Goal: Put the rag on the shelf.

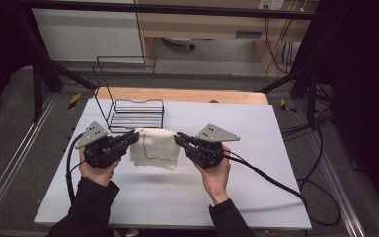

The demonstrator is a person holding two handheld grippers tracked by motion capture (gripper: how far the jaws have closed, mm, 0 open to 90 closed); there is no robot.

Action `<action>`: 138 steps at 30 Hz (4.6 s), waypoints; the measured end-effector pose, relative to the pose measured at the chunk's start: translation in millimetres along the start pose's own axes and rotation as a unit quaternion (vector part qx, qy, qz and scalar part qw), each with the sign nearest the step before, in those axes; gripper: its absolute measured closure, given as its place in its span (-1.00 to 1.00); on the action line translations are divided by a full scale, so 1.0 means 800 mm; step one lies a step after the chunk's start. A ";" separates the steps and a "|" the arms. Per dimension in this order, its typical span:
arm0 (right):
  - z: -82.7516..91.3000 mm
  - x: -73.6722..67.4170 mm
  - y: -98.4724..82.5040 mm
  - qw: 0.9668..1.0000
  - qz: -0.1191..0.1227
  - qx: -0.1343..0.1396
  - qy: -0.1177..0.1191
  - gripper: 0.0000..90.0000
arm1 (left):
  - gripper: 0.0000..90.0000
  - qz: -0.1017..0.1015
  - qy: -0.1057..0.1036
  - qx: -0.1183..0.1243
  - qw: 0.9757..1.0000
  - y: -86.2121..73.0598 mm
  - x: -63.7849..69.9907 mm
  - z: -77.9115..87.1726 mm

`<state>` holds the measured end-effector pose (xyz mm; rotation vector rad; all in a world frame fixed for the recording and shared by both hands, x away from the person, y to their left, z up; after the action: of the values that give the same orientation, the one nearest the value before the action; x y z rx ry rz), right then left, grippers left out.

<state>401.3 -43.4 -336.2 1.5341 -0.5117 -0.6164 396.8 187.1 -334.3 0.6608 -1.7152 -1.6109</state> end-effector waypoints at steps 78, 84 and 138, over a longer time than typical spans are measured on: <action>-0.111 -0.024 0.146 0.990 0.052 0.129 0.000 0.86 | 0.84 -0.015 0.061 0.178 0.982 0.145 -0.077 0.013; -0.124 -0.018 0.156 0.990 0.050 0.131 -0.003 0.86 | 0.84 -0.017 0.064 0.178 0.982 0.157 -0.084 0.008; -0.209 0.032 0.244 0.988 0.058 0.141 -0.037 0.86 | 0.84 -0.029 0.089 0.180 0.979 0.247 -0.146 -0.058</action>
<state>540.2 54.5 -141.4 1.7381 -0.7659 -0.5292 524.2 266.8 -154.3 1.0065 -1.8834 -1.2437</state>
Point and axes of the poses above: each handheld gripper's, and its own axes: z roughly backward along the jaws, y roughly out of its top, x roughly to its right, the point moved 5 cm from there along -z, roughly forward along the jaws, and after that the axes turned 15 degrees about x, right-handed, at the moved point
